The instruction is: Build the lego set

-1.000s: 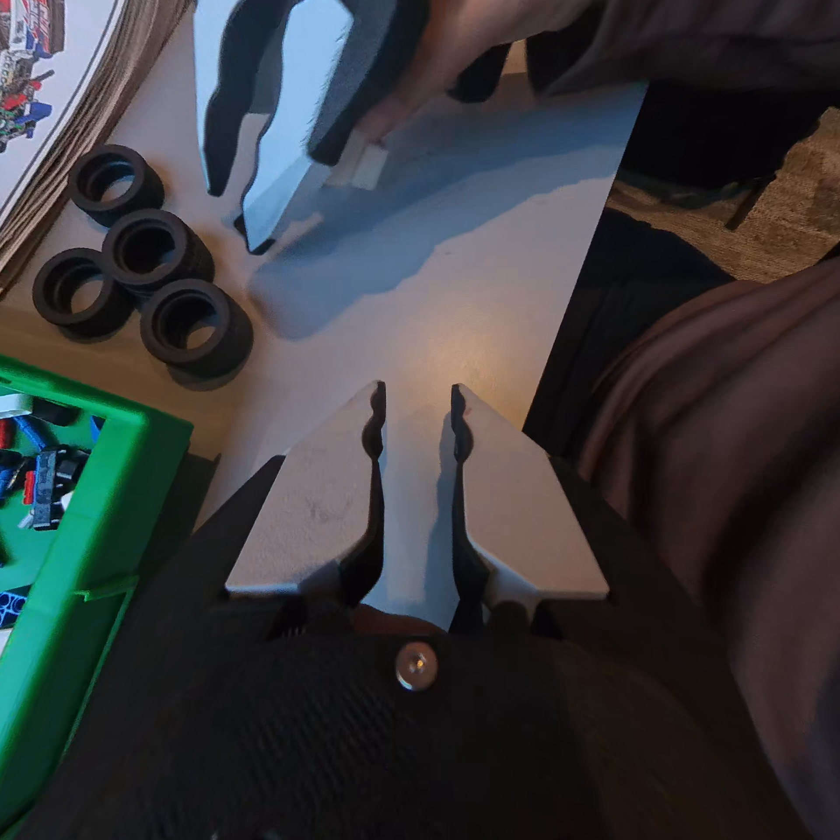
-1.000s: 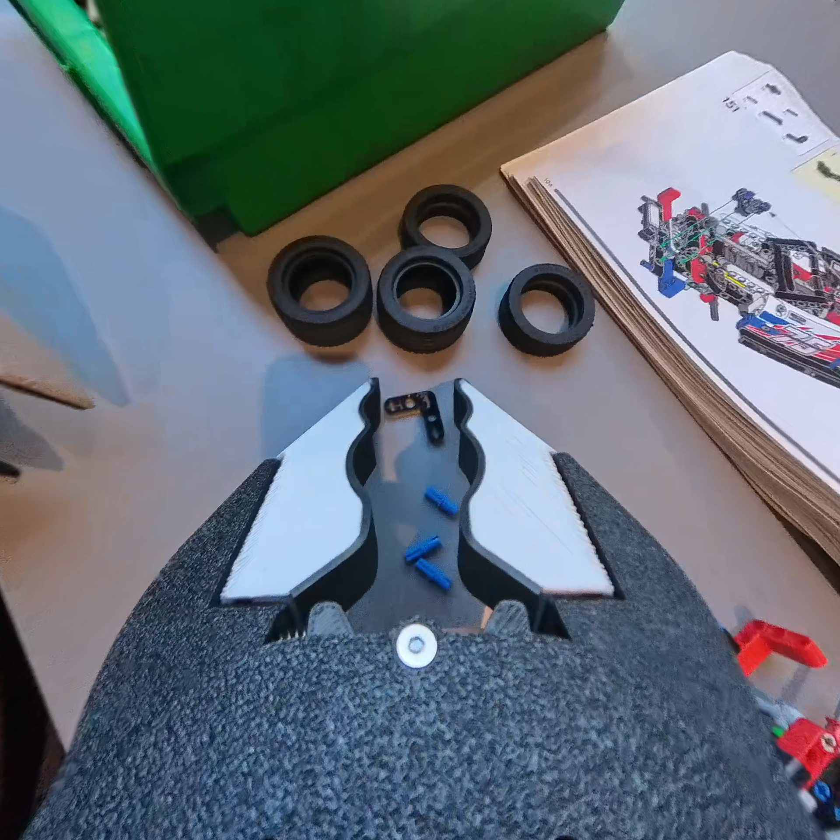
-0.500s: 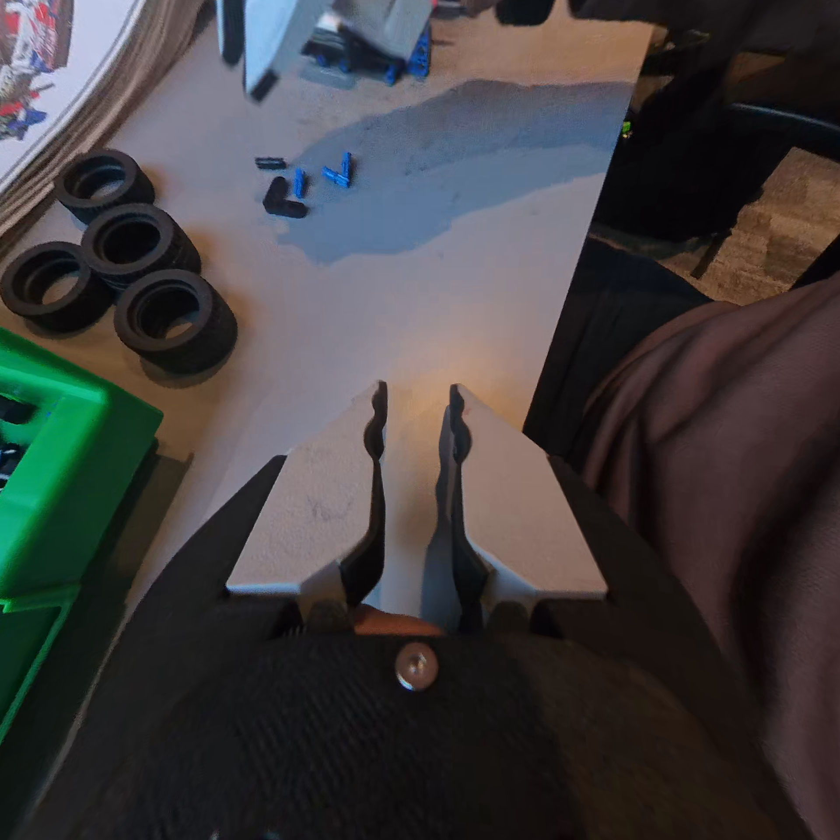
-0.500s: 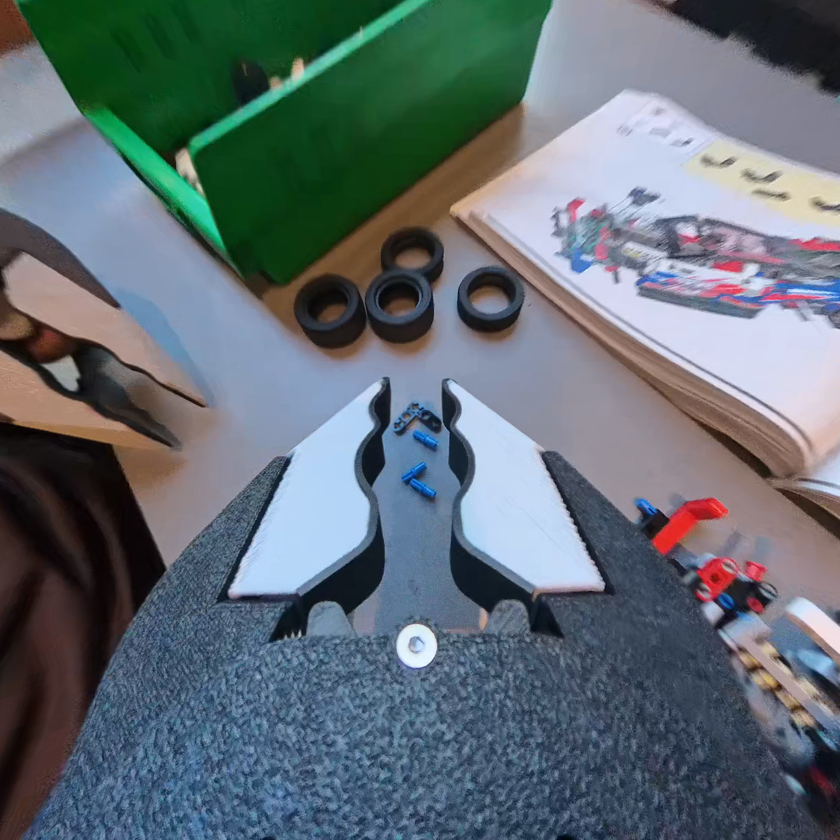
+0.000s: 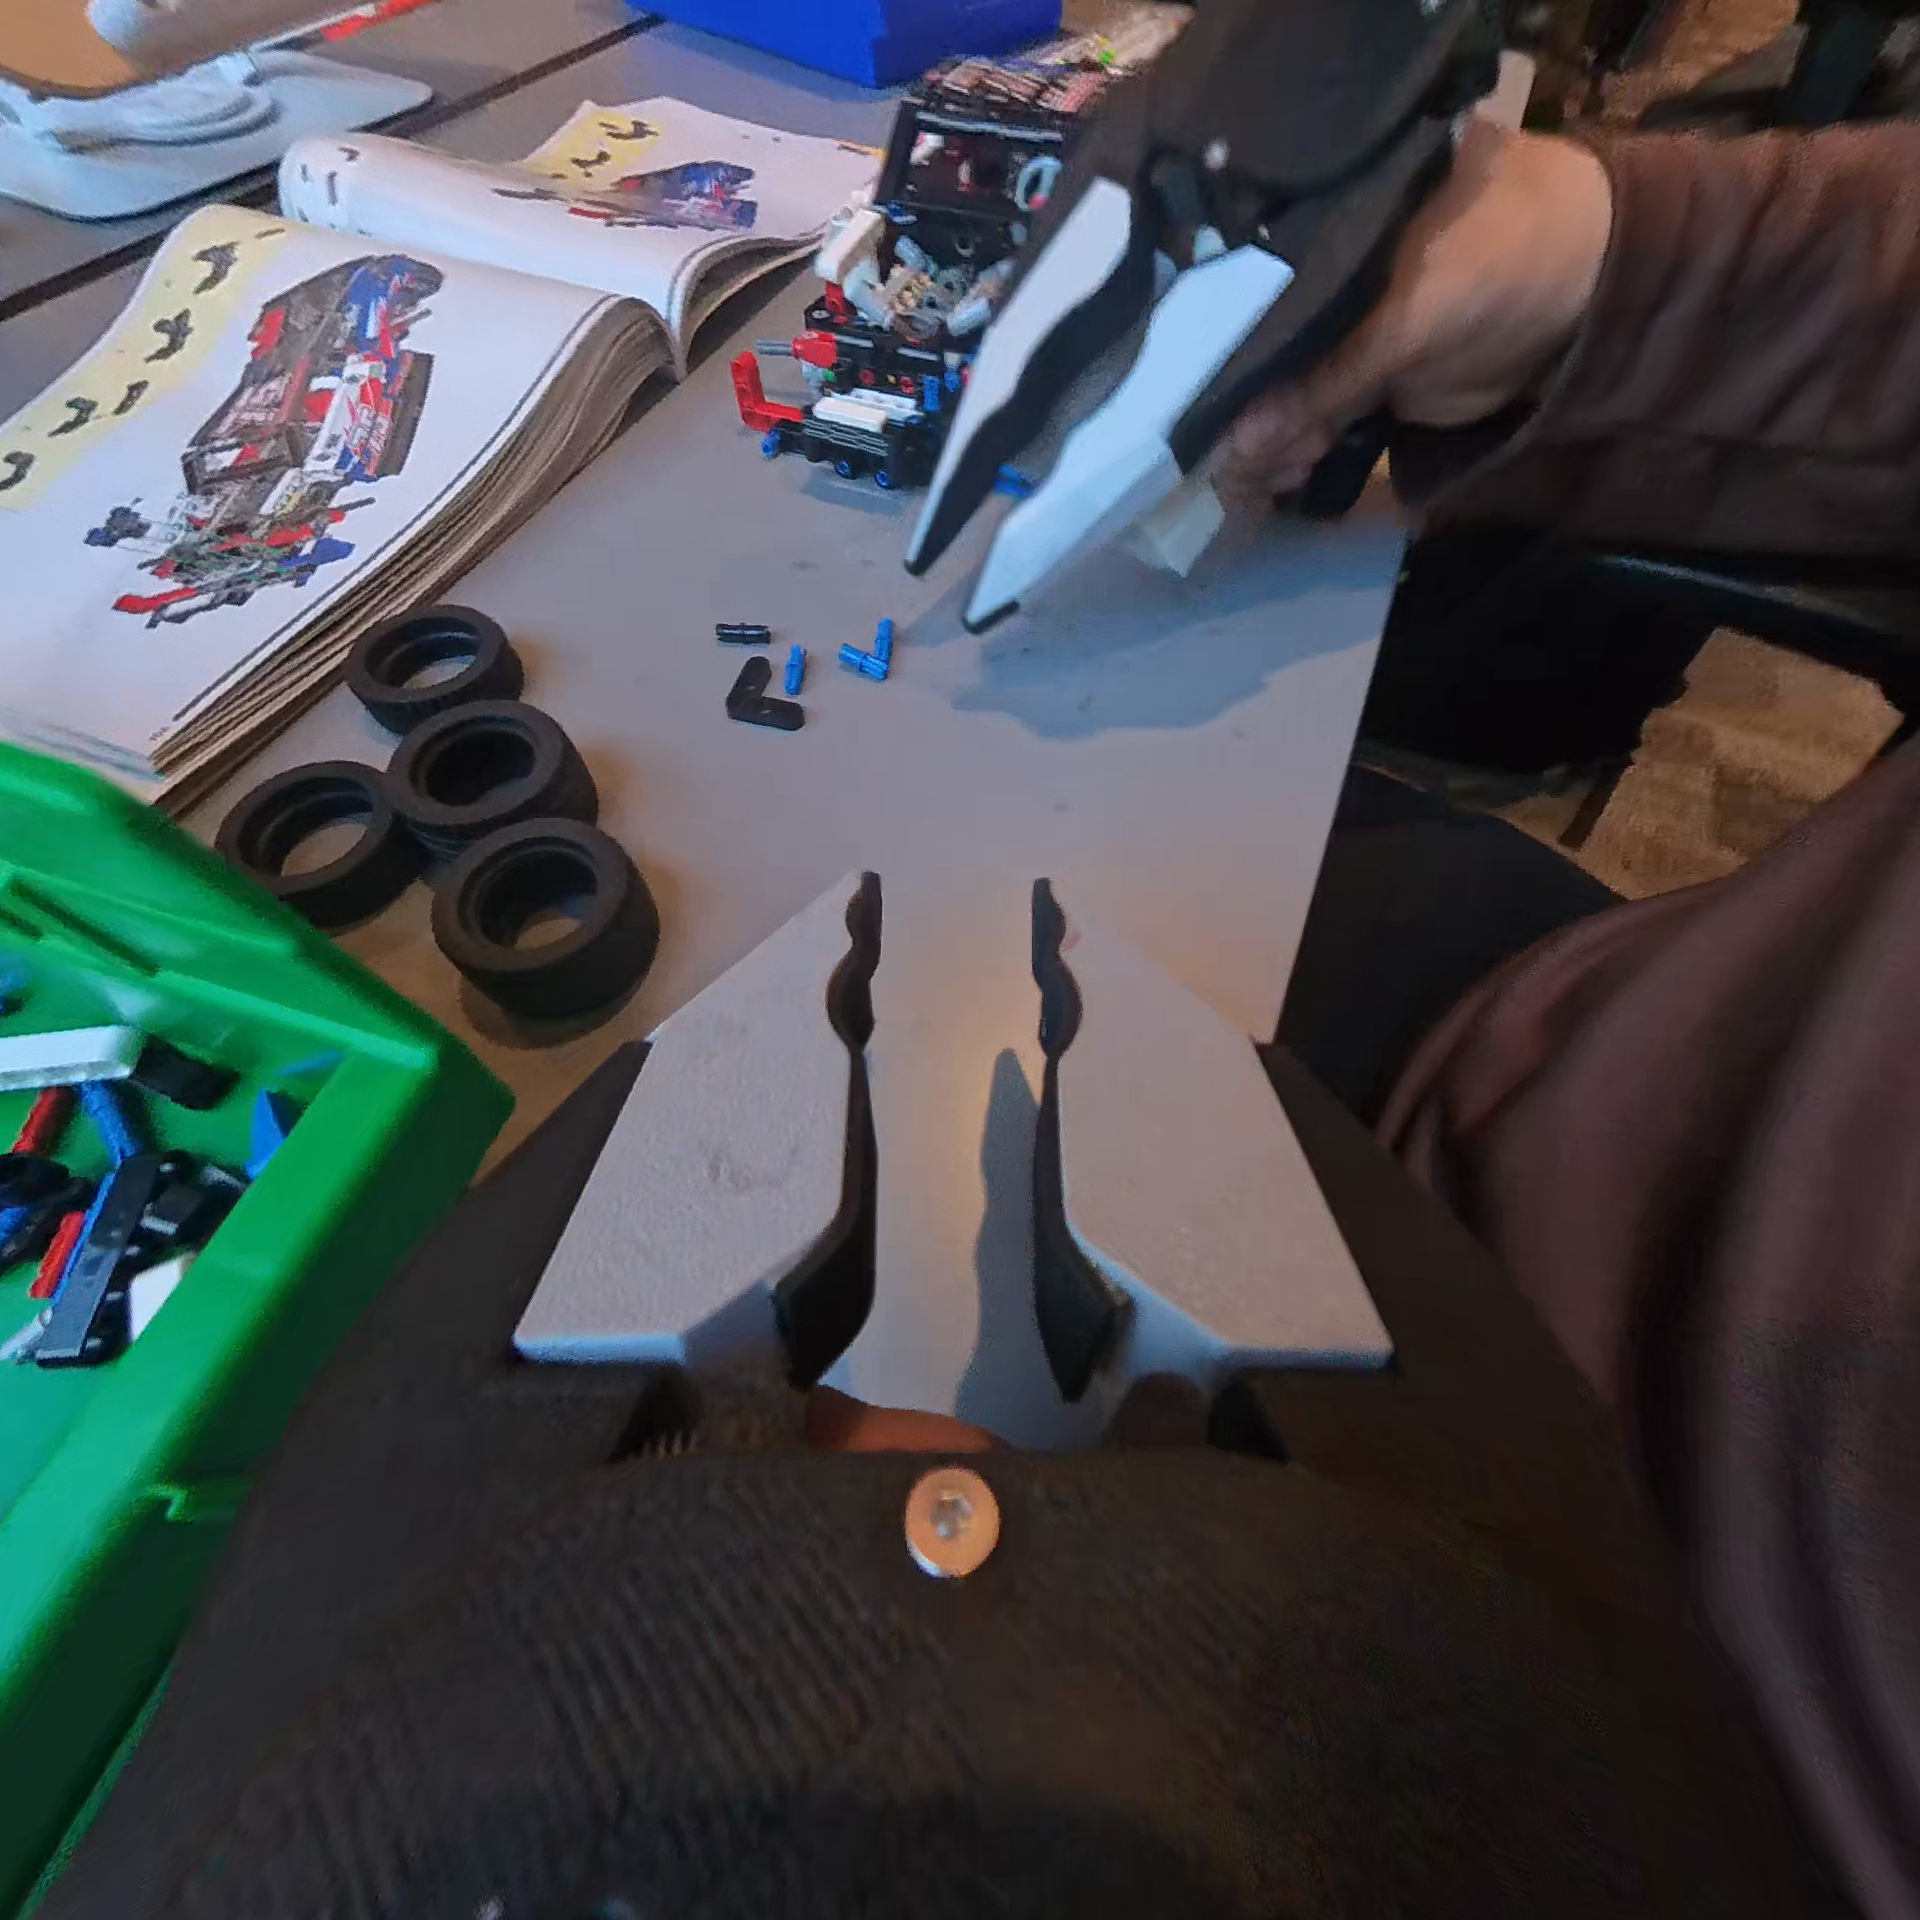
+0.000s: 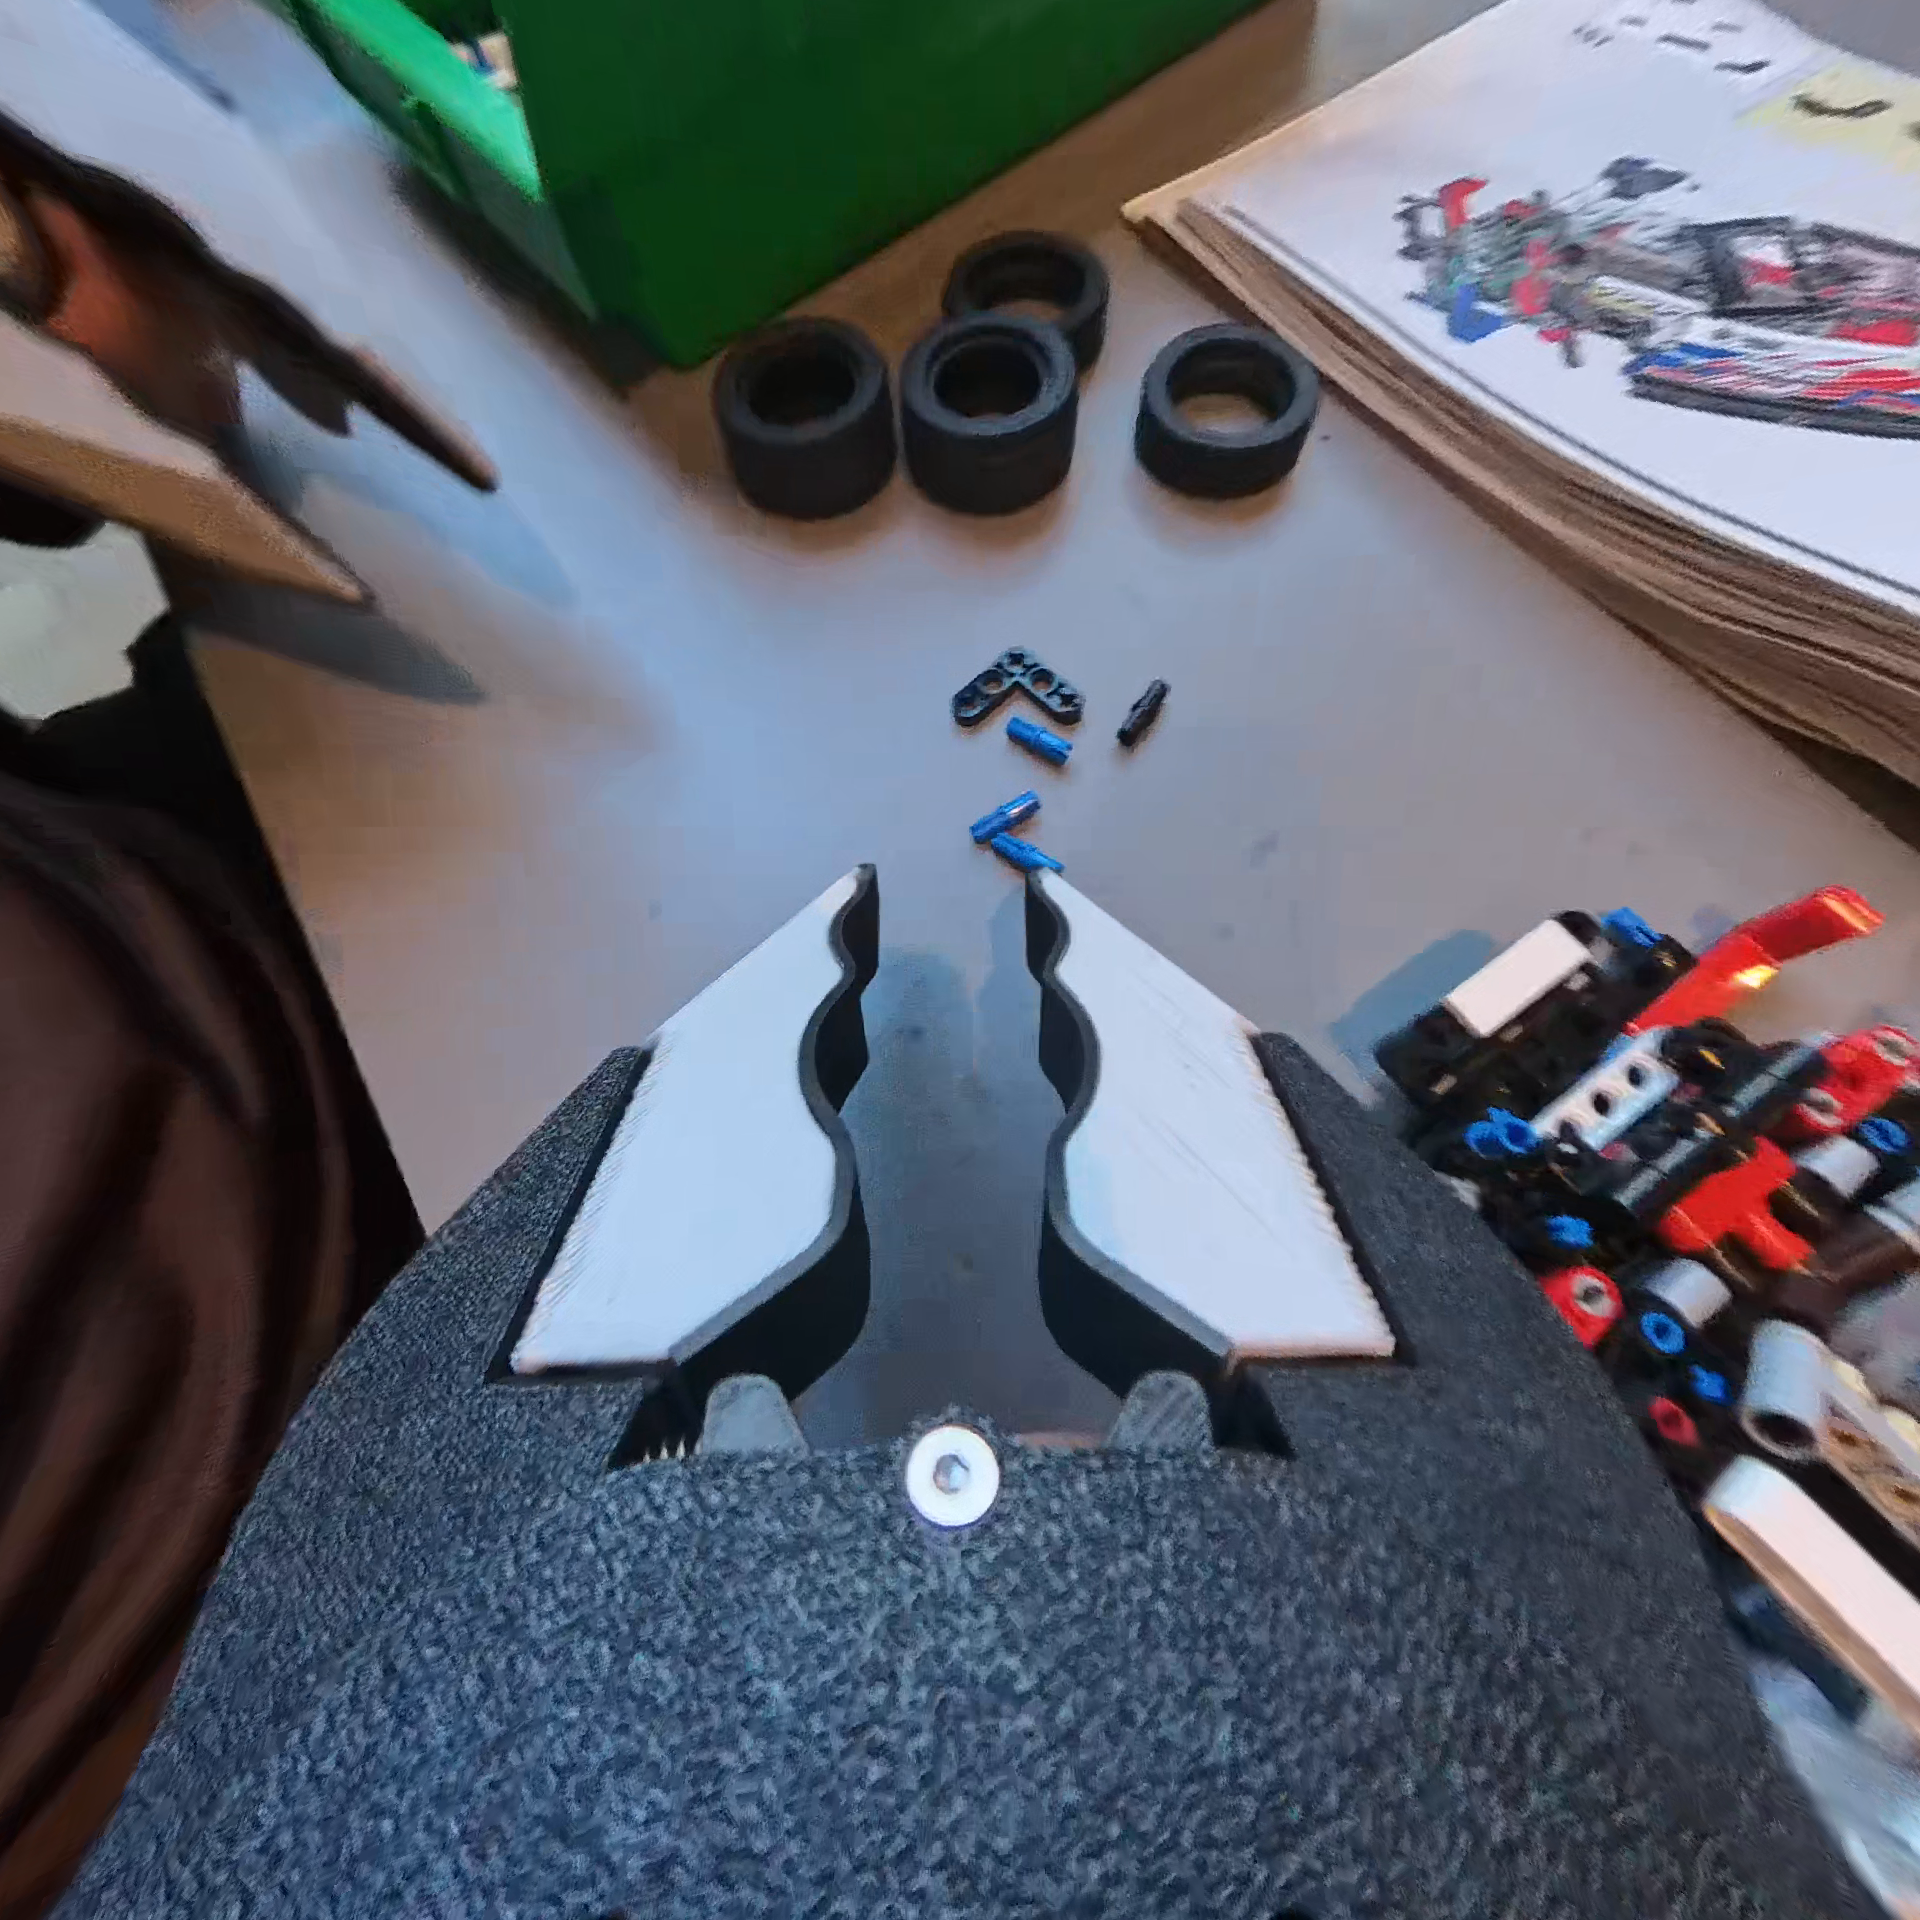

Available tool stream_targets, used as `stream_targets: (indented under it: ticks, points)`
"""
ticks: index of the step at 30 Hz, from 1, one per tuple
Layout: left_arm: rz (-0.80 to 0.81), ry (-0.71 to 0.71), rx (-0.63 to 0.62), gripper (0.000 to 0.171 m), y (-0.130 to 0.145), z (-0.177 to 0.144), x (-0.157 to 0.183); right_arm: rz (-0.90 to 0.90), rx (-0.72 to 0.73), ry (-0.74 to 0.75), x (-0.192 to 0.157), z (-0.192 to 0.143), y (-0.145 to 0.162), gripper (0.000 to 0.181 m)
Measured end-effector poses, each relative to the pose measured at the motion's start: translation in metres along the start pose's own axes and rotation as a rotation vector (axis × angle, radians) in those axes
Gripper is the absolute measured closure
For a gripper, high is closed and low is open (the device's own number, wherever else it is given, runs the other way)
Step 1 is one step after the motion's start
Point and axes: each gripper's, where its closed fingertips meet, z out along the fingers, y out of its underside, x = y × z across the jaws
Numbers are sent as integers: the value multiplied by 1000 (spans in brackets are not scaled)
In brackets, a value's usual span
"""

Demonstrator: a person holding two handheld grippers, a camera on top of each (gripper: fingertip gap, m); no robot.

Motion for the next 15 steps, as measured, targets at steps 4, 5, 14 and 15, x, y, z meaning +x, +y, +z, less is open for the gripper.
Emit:
stream_targets:
  ticks: [4, 5, 14, 15]
  points:
    - [-85, -43, 52, 147, -5, -6, -14, -57, 23, -113, -11, 4, -3, 154]
    - [-94, -49, 55, 148, -5, -6, -16, -76, 55, -126, -12, 4, -9, 155]
    - [-161, -116, -14, 145, 5, 0, -30, -4, 242, -358, -19, -10, -40, 164]
    - [-168, -122, -4, 145, 4, -1, -31, -27, 234, -364, -22, -9, -40, 165]
